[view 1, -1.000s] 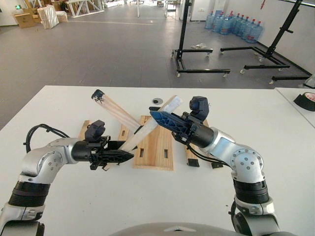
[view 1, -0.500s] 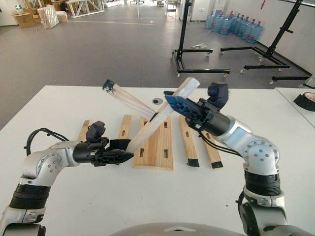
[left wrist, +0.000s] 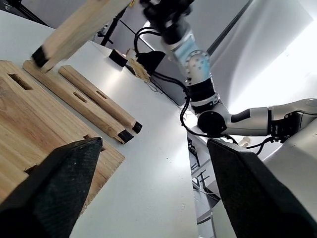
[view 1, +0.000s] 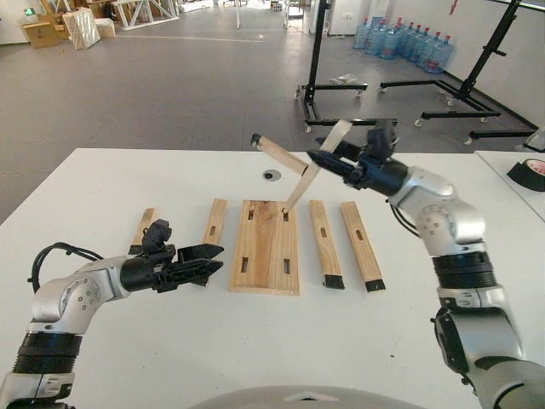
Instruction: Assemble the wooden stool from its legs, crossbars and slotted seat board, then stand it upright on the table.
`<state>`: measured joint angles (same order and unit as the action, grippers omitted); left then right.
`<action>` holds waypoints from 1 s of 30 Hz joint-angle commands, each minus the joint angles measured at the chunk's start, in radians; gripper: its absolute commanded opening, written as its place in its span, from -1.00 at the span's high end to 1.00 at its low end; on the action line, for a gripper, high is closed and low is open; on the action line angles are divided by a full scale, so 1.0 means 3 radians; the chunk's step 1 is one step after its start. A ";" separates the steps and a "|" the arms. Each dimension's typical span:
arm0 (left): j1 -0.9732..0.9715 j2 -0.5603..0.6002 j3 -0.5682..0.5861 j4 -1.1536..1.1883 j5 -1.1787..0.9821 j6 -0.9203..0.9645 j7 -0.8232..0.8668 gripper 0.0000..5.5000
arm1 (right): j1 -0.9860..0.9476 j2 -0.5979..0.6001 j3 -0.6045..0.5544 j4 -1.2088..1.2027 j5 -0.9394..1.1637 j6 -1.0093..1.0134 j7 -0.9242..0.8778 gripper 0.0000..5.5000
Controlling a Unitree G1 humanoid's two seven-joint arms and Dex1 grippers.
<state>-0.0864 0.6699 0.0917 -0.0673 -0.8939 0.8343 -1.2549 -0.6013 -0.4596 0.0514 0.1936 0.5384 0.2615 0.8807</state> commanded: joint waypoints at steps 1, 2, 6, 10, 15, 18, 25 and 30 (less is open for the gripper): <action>0.0012 -0.0035 -0.0027 -0.0003 0.0067 -0.0065 0.0010 -0.40 | -0.0122 0.0134 0.0124 0.0433 -0.0458 -0.0571 0.0066 0.26; 0.0019 -0.0043 -0.0039 -0.0019 0.0088 -0.0087 0.0017 -0.40 | -0.0135 0.0163 0.0139 0.0529 -0.0544 -0.0694 0.0084 0.26; 0.0043 -0.0048 -0.0108 -0.0149 0.0208 -0.0175 0.0069 -0.40 | -0.0158 0.0167 0.0176 0.0692 -0.0699 -0.0895 0.0278 0.26; 0.0008 -0.0018 -0.0443 -0.0217 0.0797 -0.0507 0.0308 -0.40 | -0.0122 0.0108 0.0201 0.0650 -0.0697 -0.0808 0.0547 0.26; 0.0048 0.0028 -0.0682 -0.0217 0.1162 -0.0742 0.0329 -0.40 | -0.0094 0.0106 0.0229 0.0578 -0.0726 -0.0785 0.0690 0.26; 0.0067 0.0029 -0.0753 -0.0189 0.1267 -0.0804 0.0324 -0.40 | -0.0084 0.0105 0.0240 0.0590 -0.0729 -0.0771 0.0746 0.26; 0.0117 0.0031 -0.0785 -0.0218 0.1323 -0.0851 0.0286 -0.40 | -0.0068 -0.0010 0.0253 0.0637 -0.0652 -0.0480 0.1016 0.26; 0.0173 0.0043 -0.0783 -0.0249 0.1318 -0.0849 0.0271 -0.40 | -0.0133 -0.0091 0.0214 0.0822 -0.0664 -0.0455 0.1136 0.26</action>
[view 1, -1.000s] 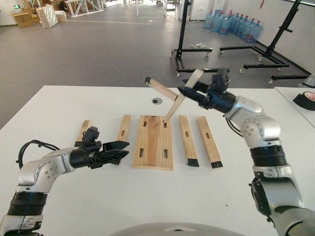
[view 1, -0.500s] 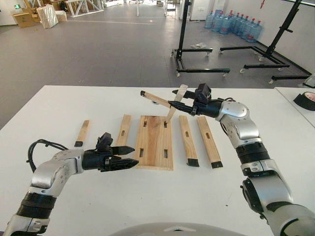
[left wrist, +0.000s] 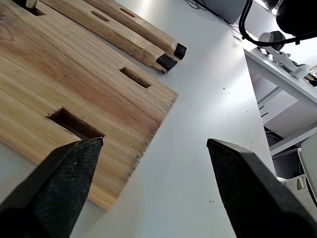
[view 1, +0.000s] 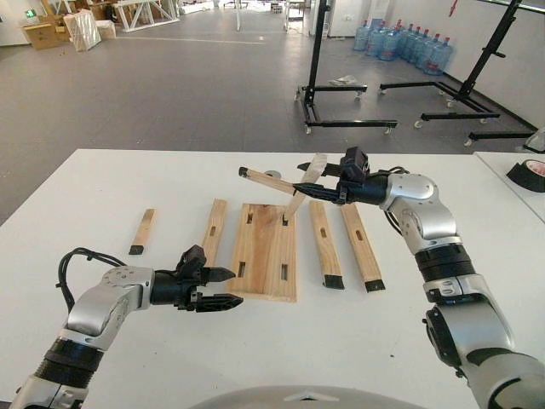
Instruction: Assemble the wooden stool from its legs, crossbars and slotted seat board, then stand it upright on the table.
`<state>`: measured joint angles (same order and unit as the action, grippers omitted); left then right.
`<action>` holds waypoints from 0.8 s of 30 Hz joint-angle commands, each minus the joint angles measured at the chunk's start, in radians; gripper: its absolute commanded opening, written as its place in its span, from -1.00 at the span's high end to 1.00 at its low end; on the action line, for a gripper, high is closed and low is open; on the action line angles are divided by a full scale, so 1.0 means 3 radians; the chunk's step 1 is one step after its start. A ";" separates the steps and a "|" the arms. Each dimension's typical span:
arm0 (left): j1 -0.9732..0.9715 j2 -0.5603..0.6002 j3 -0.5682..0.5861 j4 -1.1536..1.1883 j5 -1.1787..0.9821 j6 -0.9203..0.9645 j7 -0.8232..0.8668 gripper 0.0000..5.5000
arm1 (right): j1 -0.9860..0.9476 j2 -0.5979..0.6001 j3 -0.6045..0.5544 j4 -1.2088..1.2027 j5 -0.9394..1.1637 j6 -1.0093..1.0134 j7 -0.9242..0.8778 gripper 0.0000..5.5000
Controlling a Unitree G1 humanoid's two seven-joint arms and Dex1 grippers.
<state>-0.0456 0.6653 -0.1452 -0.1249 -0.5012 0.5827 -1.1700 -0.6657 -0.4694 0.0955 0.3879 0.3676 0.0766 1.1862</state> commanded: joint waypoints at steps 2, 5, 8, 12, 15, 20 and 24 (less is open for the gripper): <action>0.0052 0.0061 0.0005 -0.0063 0.0011 -0.0007 -0.0018 -0.40 | 0.0056 -0.0074 0.0064 0.0170 -0.0083 0.0187 0.0163 0.26; 0.0064 0.0061 -0.0009 -0.0048 0.0031 -0.0023 -0.0023 -0.40 | -0.0006 -0.0100 0.0082 0.0130 -0.0053 0.0263 0.0254 0.26; 0.0065 0.0046 -0.0024 -0.0021 0.0047 -0.0046 -0.0021 -0.40 | -0.0072 -0.0121 0.0099 0.0201 -0.0106 0.0253 0.0310 0.26; 0.0068 0.0011 -0.0046 0.0033 0.0077 -0.0100 -0.0003 -0.40 | -0.0123 -0.0140 0.0114 0.0170 -0.0108 0.0297 0.0398 0.26; 0.0085 -0.0019 -0.0068 0.0051 0.0093 -0.0142 0.0016 -0.40 | -0.0133 -0.0156 0.0138 0.0132 -0.0103 0.0314 0.0458 0.26; 0.0111 -0.0039 -0.0072 -0.0003 0.0080 -0.0130 0.0057 -0.40 | -0.0132 -0.0155 0.0161 0.0035 -0.0099 0.0351 0.0490 0.26; 0.0108 -0.0035 -0.0070 -0.0089 0.0045 -0.0059 0.0092 -0.40 | -0.0141 -0.0123 0.0127 -0.0014 -0.0028 0.0503 0.0442 0.26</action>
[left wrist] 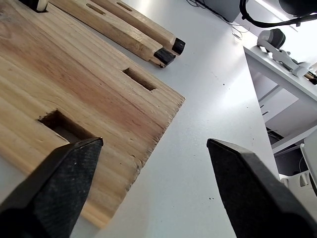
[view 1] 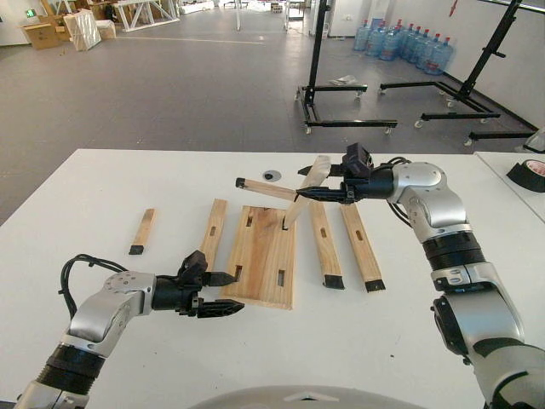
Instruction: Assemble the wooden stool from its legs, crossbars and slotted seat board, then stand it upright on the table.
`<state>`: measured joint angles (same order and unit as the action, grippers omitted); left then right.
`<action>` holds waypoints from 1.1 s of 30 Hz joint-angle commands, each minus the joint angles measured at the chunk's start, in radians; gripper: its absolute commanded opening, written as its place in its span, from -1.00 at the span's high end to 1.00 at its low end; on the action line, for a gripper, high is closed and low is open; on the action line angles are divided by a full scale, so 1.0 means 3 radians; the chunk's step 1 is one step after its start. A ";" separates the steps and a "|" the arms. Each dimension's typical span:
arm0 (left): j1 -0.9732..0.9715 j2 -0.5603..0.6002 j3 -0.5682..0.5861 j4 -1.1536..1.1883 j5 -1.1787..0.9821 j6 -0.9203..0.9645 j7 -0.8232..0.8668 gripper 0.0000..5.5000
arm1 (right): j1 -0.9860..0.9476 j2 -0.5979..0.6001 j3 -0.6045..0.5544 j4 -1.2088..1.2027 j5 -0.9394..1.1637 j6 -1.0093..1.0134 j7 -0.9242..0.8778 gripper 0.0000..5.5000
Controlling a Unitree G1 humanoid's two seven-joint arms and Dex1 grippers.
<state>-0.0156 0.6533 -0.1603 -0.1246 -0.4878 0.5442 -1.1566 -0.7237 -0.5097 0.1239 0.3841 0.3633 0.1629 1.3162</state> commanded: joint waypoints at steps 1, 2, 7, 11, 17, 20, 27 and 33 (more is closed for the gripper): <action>0.0007 0.0006 -0.0020 -0.0100 -0.0003 0.0080 0.0052 -0.40 | 0.0035 0.0020 0.0006 0.0015 0.0024 0.0287 0.0001 0.26; 0.0008 0.0006 -0.0020 -0.0104 -0.0004 0.0085 0.0054 -0.40 | 0.0014 0.0026 -0.0018 0.0048 0.0053 0.0356 -0.0007 0.26; -0.0016 0.0015 -0.0022 -0.0129 -0.0026 0.0122 0.0042 -0.40 | -0.0087 0.0033 -0.0038 0.0484 -0.0017 0.0532 -0.0047 0.26; -0.0022 0.0014 -0.0014 -0.0163 -0.0054 0.0164 0.0050 -0.40 | -0.0206 -0.0053 0.0171 0.0844 -0.0235 0.0622 0.0093 0.26; -0.0002 -0.0029 -0.0028 -0.0162 -0.0017 0.0152 0.0125 -0.40 | -0.0623 -0.0018 0.0393 0.1288 -0.0432 0.0563 0.0317 0.26; 0.0024 -0.0046 -0.0048 -0.0139 0.0010 0.0118 0.0140 -0.40 | -0.0798 0.0035 0.0478 0.1365 -0.0468 0.0646 0.0453 0.26; 0.0100 -0.0105 -0.0045 -0.0205 -0.0019 0.0110 0.0237 -0.40 | -0.0883 0.0023 0.0508 0.1265 -0.0405 0.1272 0.0632 0.26; 0.0150 -0.0115 -0.0033 -0.0270 -0.0039 0.0141 0.0318 -0.40 | -0.0746 0.0020 0.0626 0.1053 -0.0529 0.1386 0.0556 0.26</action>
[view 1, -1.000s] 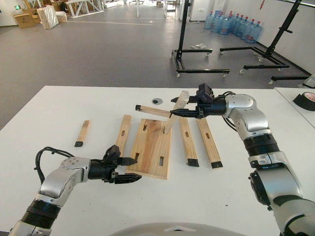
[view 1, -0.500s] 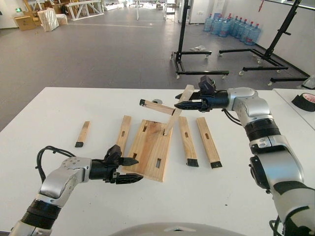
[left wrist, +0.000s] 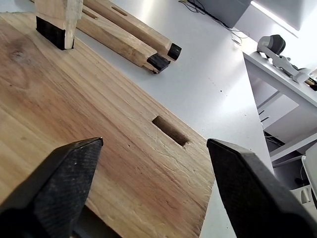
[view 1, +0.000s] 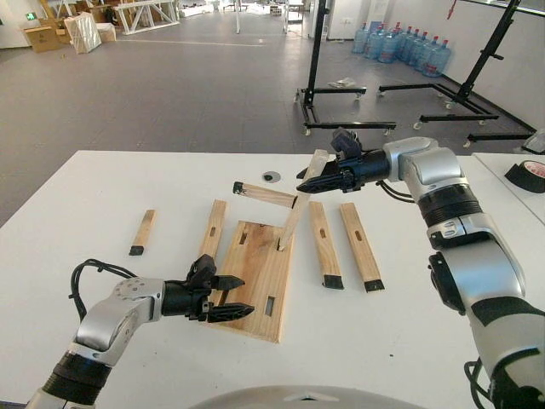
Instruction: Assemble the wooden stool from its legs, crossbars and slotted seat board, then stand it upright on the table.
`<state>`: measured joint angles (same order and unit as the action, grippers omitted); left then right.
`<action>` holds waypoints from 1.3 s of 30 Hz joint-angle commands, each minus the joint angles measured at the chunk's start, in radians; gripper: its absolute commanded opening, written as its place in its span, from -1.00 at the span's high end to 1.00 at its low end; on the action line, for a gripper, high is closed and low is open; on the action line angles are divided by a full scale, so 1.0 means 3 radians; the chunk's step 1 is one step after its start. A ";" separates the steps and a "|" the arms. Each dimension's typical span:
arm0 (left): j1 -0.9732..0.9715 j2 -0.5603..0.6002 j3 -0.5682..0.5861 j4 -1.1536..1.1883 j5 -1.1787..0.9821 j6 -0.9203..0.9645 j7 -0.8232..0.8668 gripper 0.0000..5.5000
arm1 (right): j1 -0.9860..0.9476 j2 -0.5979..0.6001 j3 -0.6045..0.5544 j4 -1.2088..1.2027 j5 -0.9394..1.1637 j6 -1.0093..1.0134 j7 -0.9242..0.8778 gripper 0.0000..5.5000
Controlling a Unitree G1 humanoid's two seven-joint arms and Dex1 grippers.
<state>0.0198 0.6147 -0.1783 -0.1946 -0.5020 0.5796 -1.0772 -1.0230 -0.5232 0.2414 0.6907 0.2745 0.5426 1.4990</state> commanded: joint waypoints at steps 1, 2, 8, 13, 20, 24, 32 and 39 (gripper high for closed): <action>0.0038 0.0018 0.0019 -0.0035 0.0015 0.0021 0.0058 -0.40 | 0.0239 0.0085 0.0260 0.0063 -0.0279 0.0090 -0.0105 0.26; 0.0042 0.0024 0.0010 -0.0032 0.0025 0.0020 0.0061 -0.40 | 0.0211 0.0118 0.0290 0.0131 -0.0360 0.0055 -0.0247 0.26; 0.0132 0.0079 -0.0035 0.0011 0.0123 -0.0010 0.0122 -0.40 | 0.0256 0.0131 0.0482 -0.0460 -0.0367 0.0440 -0.0402 0.26; 0.0200 0.0059 -0.0078 0.0061 0.0166 -0.0087 0.0152 -0.40 | 0.0334 0.0107 0.0700 -0.0713 -0.0402 0.0637 -0.0392 0.26; 0.0190 0.0037 -0.0104 0.0116 0.0170 -0.0129 0.0172 -0.40 | 0.0571 0.0132 0.0829 -0.0649 -0.0454 0.0562 -0.0460 0.26; 0.0164 -0.0002 -0.0135 0.0270 0.0227 -0.0232 0.0162 -0.40 | 0.0708 0.0149 0.0766 -0.0812 -0.0371 0.0629 -0.0541 0.26; 0.0154 0.0022 -0.0225 0.0384 0.0279 -0.0214 0.0199 -0.40 | 0.1020 0.0154 0.0835 -0.0969 -0.0325 0.0650 -0.0696 0.26; 0.0202 0.0076 -0.0303 0.0229 0.0113 0.0306 0.0286 -0.40 | 0.1018 0.0086 0.0821 -0.1096 -0.0238 0.0653 -0.0666 0.26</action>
<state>0.0245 0.6149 -0.2183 -0.1619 -0.5028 0.5456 -1.0247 -0.9207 -0.5400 0.3425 0.3389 0.2619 0.6750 1.3134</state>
